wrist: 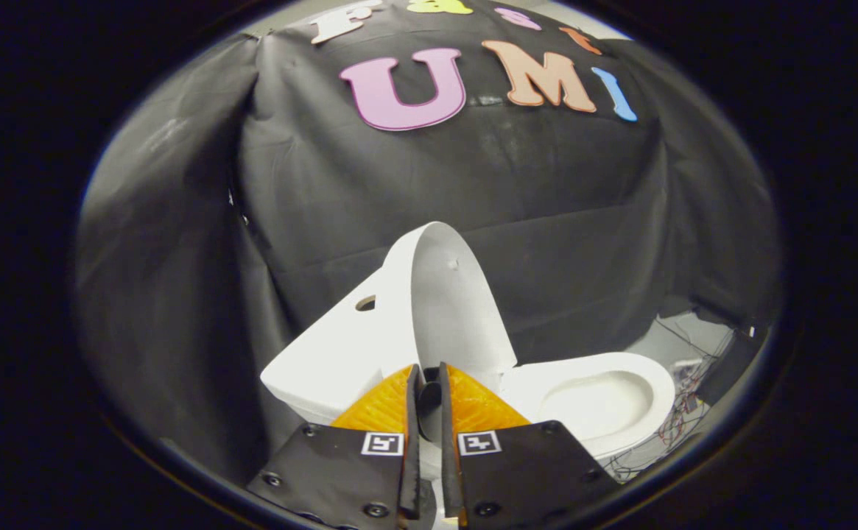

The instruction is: Open the toilet lid.

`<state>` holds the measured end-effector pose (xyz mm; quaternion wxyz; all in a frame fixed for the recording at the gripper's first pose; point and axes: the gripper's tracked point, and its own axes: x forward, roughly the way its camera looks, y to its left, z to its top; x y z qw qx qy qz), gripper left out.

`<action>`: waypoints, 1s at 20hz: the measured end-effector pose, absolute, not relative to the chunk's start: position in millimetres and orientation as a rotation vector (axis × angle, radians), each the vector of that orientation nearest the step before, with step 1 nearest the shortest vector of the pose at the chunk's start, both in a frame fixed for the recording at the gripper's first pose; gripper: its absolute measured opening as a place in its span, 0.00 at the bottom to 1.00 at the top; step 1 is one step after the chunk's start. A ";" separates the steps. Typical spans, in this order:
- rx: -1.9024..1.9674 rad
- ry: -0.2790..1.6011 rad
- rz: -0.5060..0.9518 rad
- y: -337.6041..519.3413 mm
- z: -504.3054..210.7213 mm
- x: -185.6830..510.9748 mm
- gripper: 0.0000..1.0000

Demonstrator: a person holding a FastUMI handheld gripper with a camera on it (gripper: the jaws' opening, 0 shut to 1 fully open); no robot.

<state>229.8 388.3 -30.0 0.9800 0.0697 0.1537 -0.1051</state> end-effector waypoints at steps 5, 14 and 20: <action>0.127 0.287 -0.240 394.3 -29.4 231.8 0.13; 0.052 0.264 -0.135 396.4 -17.5 230.9 0.33; 0.046 0.264 -0.085 382.0 -7.0 208.8 0.93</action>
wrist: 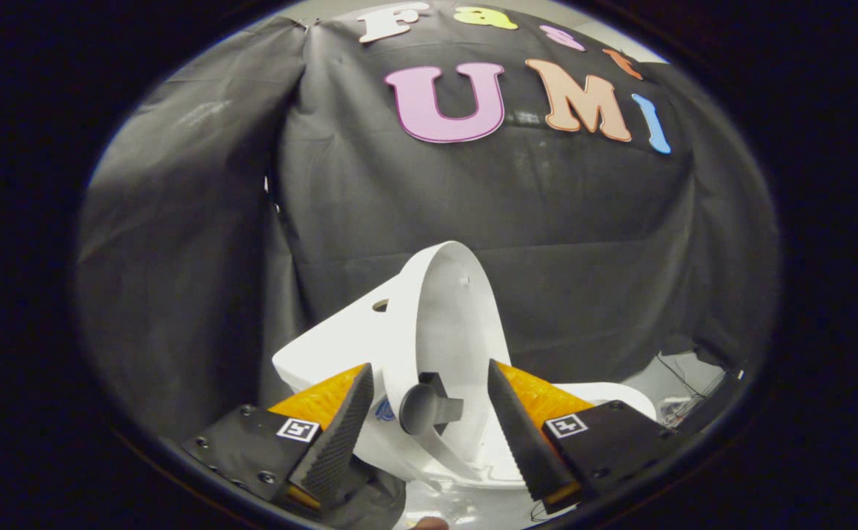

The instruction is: Open the toilet lid.

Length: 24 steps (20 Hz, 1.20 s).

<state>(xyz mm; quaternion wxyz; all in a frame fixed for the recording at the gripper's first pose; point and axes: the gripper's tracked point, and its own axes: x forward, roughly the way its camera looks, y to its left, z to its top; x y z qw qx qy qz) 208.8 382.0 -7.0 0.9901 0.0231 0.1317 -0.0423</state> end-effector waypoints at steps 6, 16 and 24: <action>0.036 0.203 0.003 362.3 28.2 180.2 1.00; 0.076 0.192 -0.030 293.3 50.4 155.0 0.99; 0.096 0.194 -0.069 214.6 34.9 142.3 0.98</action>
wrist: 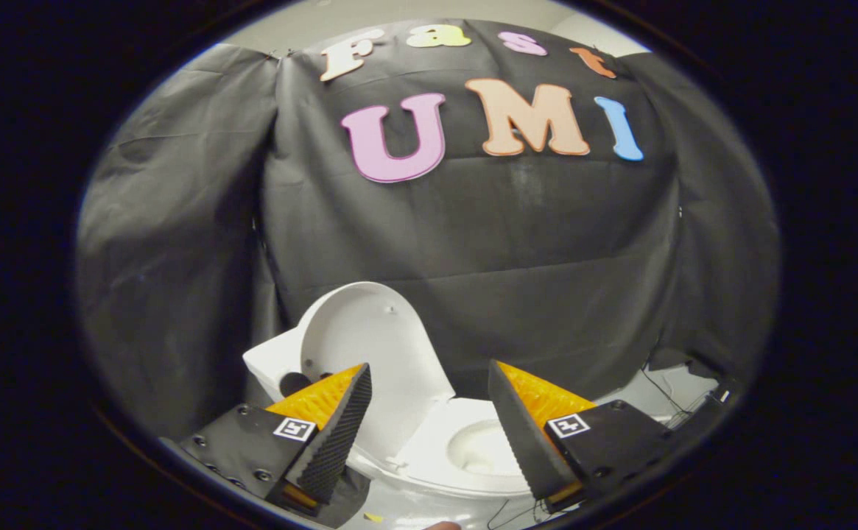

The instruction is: Open the toilet lid.

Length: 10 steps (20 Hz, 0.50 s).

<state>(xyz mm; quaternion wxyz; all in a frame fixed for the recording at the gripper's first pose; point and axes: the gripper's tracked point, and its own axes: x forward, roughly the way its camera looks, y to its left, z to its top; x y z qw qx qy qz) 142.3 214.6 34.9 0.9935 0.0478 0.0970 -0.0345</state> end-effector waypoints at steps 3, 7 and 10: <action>0.105 0.172 -0.083 187.1 31.7 133.5 0.98; 0.141 0.122 -0.104 151.5 30.8 117.6 0.98; 0.132 0.084 -0.086 134.8 31.6 102.7 0.98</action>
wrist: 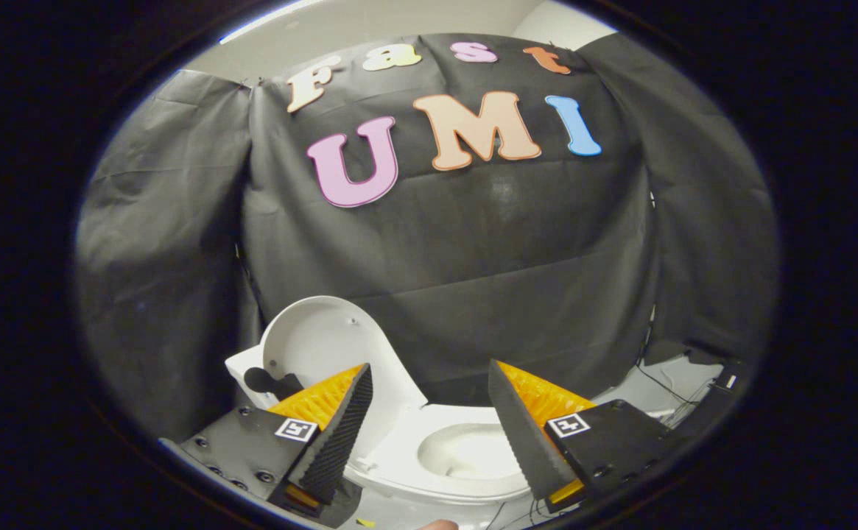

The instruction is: Open the toilet lid.

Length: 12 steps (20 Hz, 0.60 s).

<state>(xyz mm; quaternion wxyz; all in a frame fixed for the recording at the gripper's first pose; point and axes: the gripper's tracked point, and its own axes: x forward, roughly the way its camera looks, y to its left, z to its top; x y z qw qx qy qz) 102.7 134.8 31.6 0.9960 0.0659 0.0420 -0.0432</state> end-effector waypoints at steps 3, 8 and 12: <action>0.092 0.085 -0.123 106.9 22.3 79.1 0.98; 0.069 0.068 -0.067 102.8 24.5 61.5 0.99; 0.027 0.071 -0.059 88.5 0.7 43.3 0.99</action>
